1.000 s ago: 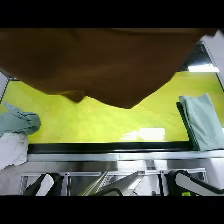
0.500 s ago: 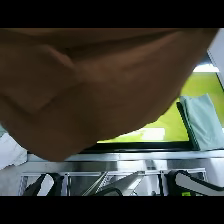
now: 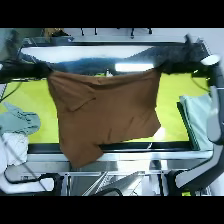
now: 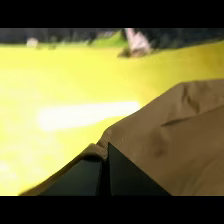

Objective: Fold the shirts.

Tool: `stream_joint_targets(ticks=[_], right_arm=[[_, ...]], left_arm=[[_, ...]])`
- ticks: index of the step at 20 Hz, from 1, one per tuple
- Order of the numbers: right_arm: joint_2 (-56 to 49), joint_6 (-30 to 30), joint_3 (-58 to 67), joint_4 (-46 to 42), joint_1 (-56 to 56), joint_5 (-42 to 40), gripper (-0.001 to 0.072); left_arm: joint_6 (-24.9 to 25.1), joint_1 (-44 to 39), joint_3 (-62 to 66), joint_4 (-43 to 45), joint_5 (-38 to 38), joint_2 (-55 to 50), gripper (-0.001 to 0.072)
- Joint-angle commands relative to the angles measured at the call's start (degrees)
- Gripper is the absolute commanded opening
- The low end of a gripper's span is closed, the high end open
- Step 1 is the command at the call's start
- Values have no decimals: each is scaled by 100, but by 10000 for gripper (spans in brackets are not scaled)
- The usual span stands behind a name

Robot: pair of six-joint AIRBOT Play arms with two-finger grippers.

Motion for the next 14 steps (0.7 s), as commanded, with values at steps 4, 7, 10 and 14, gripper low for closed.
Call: stream_joint_targets(ticks=[4,7,10,14], right_arm=[[-1298,2,623,-203,-57,-1036,21],[-1285,-20,697,-210,-164,-922,22],[-1298,-17,695,-501,-212,-398,21],[-1303,9,682,-1106,-96,111,21]], left_arm=[[-660,-146,1893,323,-83,-2155,13],[-866,-122,2363,616,-260,-2208,12],[-1139,-140,2378,1263,-828,-2208,12],[-1161,-138,1718,1473,-1106,-2192,12]])
